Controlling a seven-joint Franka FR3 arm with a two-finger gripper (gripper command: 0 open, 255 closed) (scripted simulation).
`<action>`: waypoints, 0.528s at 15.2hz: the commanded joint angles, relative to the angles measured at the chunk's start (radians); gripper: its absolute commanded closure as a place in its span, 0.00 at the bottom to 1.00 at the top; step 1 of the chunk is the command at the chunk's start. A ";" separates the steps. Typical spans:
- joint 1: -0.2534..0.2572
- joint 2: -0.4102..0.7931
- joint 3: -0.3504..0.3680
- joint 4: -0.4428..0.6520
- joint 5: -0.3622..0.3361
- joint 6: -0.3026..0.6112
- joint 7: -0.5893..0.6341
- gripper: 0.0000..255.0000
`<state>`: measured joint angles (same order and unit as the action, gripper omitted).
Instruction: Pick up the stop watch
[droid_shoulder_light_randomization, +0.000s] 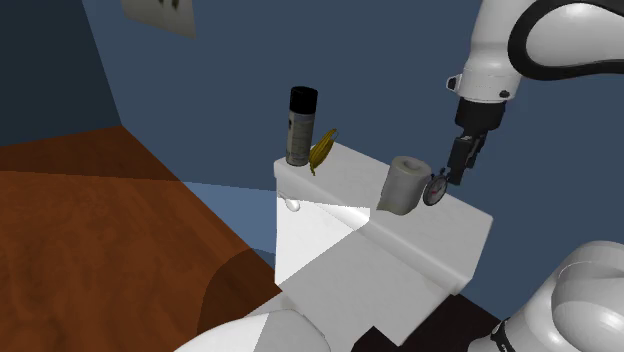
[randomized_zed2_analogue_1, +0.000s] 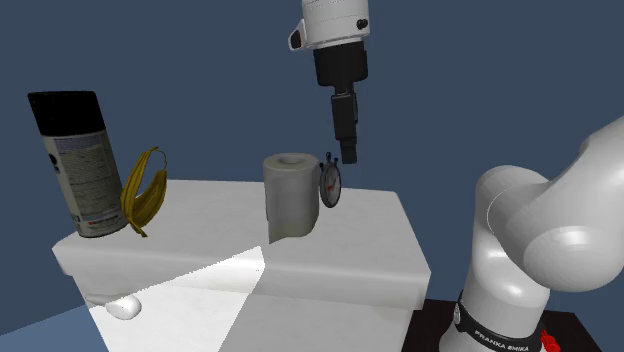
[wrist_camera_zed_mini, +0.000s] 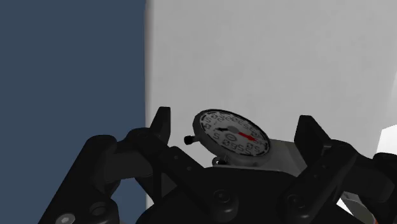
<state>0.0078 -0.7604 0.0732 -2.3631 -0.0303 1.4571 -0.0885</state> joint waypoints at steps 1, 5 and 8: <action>0.000 0.000 0.000 0.000 0.000 0.000 0.000 0.00; -0.006 0.121 -0.123 0.082 0.142 0.022 -0.052 0.00; -0.008 0.116 -0.122 0.038 0.142 0.060 -0.057 0.00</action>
<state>0.0043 -0.6494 -0.0404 -2.3067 0.1110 1.5036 -0.1400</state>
